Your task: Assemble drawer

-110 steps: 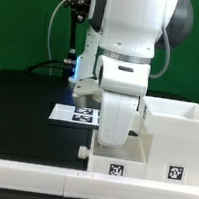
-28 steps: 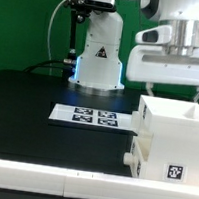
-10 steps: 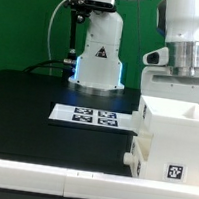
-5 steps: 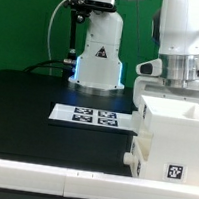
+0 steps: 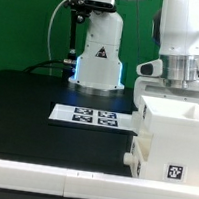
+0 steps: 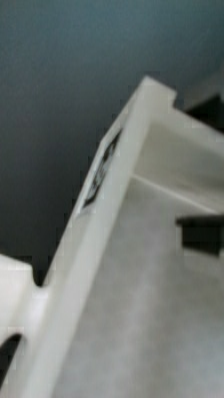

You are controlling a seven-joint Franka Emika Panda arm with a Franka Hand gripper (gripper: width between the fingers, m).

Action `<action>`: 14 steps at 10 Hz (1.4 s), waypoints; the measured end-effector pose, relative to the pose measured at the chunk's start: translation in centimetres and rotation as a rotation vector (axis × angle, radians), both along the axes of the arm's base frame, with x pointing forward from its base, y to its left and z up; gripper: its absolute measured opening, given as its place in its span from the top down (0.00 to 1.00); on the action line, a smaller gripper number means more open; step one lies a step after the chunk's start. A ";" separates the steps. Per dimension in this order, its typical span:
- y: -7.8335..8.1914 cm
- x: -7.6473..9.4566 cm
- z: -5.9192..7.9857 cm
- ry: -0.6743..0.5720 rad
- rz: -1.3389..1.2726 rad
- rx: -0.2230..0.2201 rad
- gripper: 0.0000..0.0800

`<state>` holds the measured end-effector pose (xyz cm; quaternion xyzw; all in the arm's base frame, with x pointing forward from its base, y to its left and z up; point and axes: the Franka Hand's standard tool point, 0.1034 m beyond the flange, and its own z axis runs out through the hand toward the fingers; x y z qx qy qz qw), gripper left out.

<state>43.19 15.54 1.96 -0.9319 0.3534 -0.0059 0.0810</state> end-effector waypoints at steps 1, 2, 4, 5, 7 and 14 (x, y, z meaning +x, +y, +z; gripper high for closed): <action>0.0 0.0 0.0 -0.001 0.000 0.000 0.89; 0.0 0.0 0.0 -0.001 0.000 0.000 0.94; -0.2 -0.1 0.2 -0.001 0.040 -0.003 0.94; -1.4 -0.4 1.3 -0.007 0.136 -0.011 0.95; -6.4 0.0 4.1 -0.069 0.355 -0.041 0.95; -12.8 2.2 6.0 -0.146 0.627 -0.080 0.95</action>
Offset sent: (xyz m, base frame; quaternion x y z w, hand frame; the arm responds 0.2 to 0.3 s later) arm 0.0000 0.0000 0.0000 0.0000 0.0000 0.0000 1.0000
